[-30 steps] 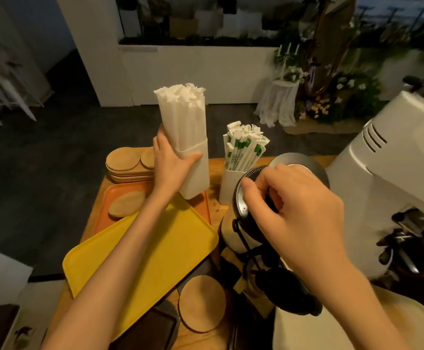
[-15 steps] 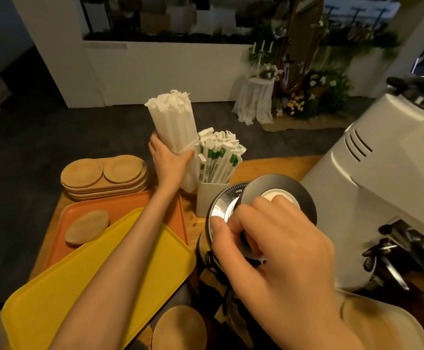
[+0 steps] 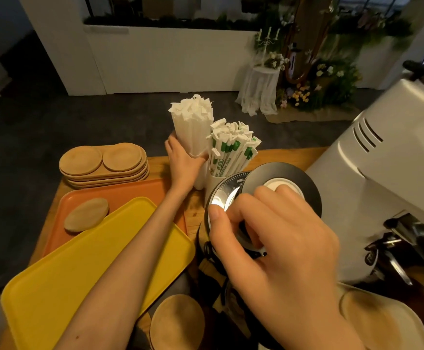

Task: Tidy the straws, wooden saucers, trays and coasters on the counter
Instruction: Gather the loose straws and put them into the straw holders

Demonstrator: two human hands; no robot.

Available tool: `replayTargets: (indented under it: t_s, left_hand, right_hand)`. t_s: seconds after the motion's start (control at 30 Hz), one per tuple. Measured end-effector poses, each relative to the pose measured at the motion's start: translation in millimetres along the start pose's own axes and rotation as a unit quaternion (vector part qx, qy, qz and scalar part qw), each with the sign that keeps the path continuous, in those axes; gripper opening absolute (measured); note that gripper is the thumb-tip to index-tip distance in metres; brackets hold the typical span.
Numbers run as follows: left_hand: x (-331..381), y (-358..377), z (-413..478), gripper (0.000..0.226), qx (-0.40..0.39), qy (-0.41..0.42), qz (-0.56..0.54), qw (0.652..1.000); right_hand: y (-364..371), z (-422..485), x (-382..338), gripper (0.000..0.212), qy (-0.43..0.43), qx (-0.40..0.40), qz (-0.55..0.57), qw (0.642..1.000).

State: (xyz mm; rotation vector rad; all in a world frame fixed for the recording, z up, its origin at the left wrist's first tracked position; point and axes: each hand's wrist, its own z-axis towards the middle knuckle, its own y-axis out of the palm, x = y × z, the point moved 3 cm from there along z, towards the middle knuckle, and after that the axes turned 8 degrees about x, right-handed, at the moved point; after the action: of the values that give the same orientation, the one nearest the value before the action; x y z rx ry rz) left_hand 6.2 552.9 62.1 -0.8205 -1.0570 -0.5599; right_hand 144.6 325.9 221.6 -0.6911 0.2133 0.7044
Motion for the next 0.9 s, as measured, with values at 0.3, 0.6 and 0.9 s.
replayTargets:
  t_s: [0.3, 0.6, 0.9]
  left_hand:
    - [-4, -1, -3, 0.095, -0.014, -0.019, 0.023, 0.999]
    - [-5, -31, -19, 0.082, -0.097, -0.085, 0.06, 0.99]
    - [15, -117, -113, 0.027, -0.135, -0.104, -0.076, 0.983]
  right_hand:
    - [0, -1, 0, 0.034, 0.002, 0.003, -0.012, 1.0]
    - [-2, -1, 1, 0.032, 0.009, 0.012, -0.003, 1.0]
    - [-8, -3, -1, 0.034, 0.012, 0.023, 0.013, 1.0]
